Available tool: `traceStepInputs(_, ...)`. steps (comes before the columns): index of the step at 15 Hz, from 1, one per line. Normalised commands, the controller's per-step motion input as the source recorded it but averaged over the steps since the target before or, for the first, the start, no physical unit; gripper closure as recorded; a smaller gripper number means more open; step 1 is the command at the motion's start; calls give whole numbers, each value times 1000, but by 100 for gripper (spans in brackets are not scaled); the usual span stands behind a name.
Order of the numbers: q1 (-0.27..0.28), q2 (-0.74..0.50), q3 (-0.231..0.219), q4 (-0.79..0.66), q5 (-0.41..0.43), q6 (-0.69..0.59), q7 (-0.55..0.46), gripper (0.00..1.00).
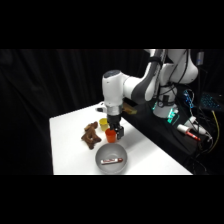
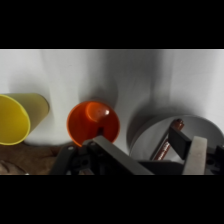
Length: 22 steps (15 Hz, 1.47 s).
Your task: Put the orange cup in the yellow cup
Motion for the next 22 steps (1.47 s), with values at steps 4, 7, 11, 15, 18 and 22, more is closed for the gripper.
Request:
traceStepInputs(4,118,93,-116,-44,-167,239,209,0)
traceStepInputs(7,114,90,-130,-28,-157,212,178,0)
traceStepInputs(11,104,84,-116,-8,-122,184,159,25)
traceStepInputs(15,130,41,-130,5,-147,147,181,53)
traceStepInputs(18,137,-6,-131,19,-173,98,191,76)
traceStepInputs(22,139,-47,-133,27,-212,35,207,100)
